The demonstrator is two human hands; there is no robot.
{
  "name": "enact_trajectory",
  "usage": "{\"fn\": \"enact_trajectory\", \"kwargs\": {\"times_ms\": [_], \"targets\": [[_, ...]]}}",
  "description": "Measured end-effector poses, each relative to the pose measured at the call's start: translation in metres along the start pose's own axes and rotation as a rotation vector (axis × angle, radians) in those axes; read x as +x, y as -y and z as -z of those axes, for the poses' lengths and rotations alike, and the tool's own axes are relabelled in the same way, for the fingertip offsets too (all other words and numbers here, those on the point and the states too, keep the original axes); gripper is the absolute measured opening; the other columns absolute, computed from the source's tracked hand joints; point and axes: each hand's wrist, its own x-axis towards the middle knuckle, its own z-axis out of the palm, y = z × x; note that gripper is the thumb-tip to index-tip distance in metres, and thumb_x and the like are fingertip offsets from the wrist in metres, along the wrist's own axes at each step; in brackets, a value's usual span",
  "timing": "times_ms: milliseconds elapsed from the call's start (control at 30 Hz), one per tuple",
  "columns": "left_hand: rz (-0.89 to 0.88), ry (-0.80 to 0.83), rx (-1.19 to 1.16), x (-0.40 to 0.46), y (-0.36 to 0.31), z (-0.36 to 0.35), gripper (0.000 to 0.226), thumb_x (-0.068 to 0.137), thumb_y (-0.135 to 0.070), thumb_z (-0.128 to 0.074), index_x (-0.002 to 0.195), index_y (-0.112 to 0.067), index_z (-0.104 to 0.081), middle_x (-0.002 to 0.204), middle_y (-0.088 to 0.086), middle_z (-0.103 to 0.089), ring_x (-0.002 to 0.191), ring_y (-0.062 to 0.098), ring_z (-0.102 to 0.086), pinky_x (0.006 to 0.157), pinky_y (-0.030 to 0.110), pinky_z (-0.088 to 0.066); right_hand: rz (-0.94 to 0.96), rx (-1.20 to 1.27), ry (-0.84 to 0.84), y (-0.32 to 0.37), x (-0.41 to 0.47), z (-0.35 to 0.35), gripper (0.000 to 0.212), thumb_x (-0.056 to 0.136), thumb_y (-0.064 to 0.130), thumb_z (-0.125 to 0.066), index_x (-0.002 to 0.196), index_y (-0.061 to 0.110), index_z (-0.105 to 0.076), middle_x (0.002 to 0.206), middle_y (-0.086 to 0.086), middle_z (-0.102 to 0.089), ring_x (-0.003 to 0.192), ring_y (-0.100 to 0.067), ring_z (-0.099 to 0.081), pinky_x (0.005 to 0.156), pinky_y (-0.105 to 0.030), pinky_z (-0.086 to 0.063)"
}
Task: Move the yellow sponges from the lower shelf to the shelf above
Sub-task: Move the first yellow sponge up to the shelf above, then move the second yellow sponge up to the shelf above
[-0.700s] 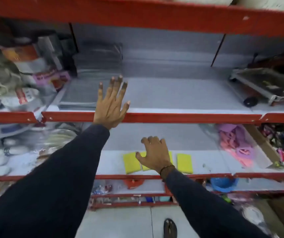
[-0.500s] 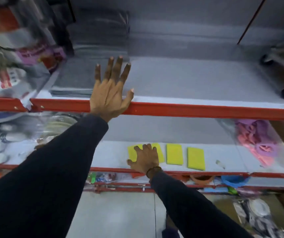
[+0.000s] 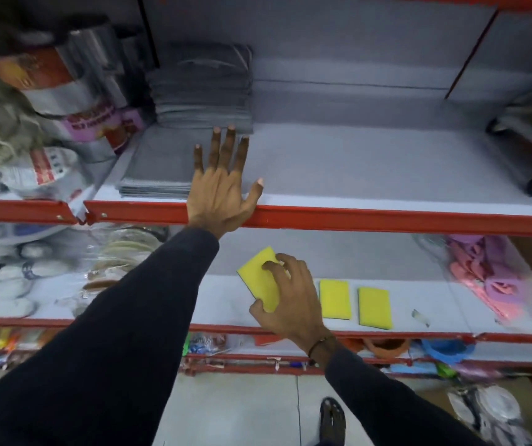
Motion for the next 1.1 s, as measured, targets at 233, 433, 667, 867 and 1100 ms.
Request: {"fn": "enact_trajectory", "kwargs": {"times_ms": [233, 433, 667, 867, 1100], "targets": [[0.017, 0.03, -0.09, -0.006, -0.001, 0.005, 0.086, 0.1, -0.063, -0.011, 0.169, -0.012, -0.002, 0.178, 0.009, 0.01, 0.164, 0.028, 0.013, 0.132, 0.056, 0.003, -0.164, 0.047, -0.443, 0.027, 0.11, 0.109, 0.058, 0.074, 0.04, -0.075, 0.124, 0.017, -0.058, 0.124, -0.013, -0.055, 0.109, -0.032, -0.055, 0.091, -0.032, -0.043], [-0.01, 0.023, -0.068, -0.006, -0.001, 0.006, 0.084, 0.1, -0.058, -0.008, 0.168, -0.01, -0.004, 0.178, 0.009, 0.008, 0.164, 0.028, 0.011, 0.133, 0.053, 0.003, -0.428, -0.139, -0.078, 0.008, 0.15, 0.093, 0.068, 0.075, 0.048, -0.076, 0.126, 0.011, -0.051, 0.117, -0.019, -0.058, 0.107, -0.041, -0.056, 0.088, -0.044, -0.049], [-0.004, -0.017, -0.033, -0.003, 0.0, -0.002, 0.083, 0.1, -0.058, -0.011, 0.169, -0.013, -0.003, 0.179, 0.009, 0.006, 0.164, 0.031, 0.009, 0.132, 0.056, -0.001, -0.217, -0.106, -0.602, -0.02, 0.044, 0.042, 0.029, 0.077, 0.033, -0.075, 0.094, 0.012, -0.063, 0.094, -0.004, -0.064, 0.09, -0.026, -0.058, 0.08, -0.04, -0.044], [-0.019, -0.056, 0.033, 0.0, -0.001, -0.003, 0.08, 0.1, -0.058, -0.013, 0.169, -0.019, -0.001, 0.179, 0.011, 0.005, 0.164, 0.034, 0.009, 0.132, 0.058, 0.003, -0.578, -0.393, 0.429, -0.1, -0.041, -0.075, 0.07, 0.079, 0.053, -0.062, 0.138, 0.018, -0.05, 0.148, -0.022, -0.049, 0.147, -0.042, -0.033, 0.123, -0.057, -0.019], [-0.016, -0.055, 0.036, 0.001, -0.002, -0.002, 0.08, 0.1, -0.057, -0.017, 0.169, -0.019, -0.002, 0.178, 0.013, 0.003, 0.164, 0.036, 0.006, 0.131, 0.059, 0.0, -0.342, -0.247, 0.249, -0.065, -0.017, -0.063, 0.052, 0.067, 0.041, -0.067, 0.112, 0.017, -0.061, 0.115, -0.008, -0.066, 0.108, -0.033, -0.061, 0.096, -0.043, -0.048]]}}
